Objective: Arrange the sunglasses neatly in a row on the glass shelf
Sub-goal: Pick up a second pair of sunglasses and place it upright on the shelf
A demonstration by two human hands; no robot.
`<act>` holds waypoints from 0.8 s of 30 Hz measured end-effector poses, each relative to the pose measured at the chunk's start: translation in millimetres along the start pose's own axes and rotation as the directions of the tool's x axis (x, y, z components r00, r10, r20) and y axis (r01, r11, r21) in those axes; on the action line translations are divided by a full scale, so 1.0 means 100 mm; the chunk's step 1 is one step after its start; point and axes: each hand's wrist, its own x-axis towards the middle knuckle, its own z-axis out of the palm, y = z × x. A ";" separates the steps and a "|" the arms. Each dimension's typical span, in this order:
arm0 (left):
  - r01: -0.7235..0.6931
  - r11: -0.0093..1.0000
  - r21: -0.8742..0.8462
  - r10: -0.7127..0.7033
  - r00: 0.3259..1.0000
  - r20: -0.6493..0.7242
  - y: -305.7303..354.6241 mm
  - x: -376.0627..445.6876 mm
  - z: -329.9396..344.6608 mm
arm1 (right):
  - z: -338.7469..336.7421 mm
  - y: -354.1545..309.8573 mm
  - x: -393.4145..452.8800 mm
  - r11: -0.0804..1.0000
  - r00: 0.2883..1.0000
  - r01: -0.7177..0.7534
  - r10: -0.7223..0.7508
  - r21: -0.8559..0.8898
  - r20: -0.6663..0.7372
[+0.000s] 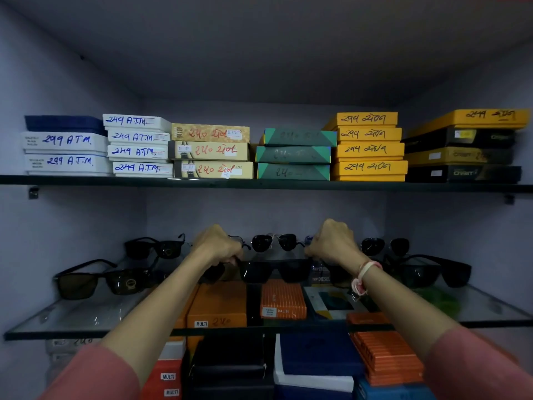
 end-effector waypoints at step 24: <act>-0.081 0.911 0.404 0.163 0.972 -0.172 -0.29 0.05 -0.22 | 0.05 -0.14 0.04 0.990 1.000 0.006 -0.005 -0.137 0.011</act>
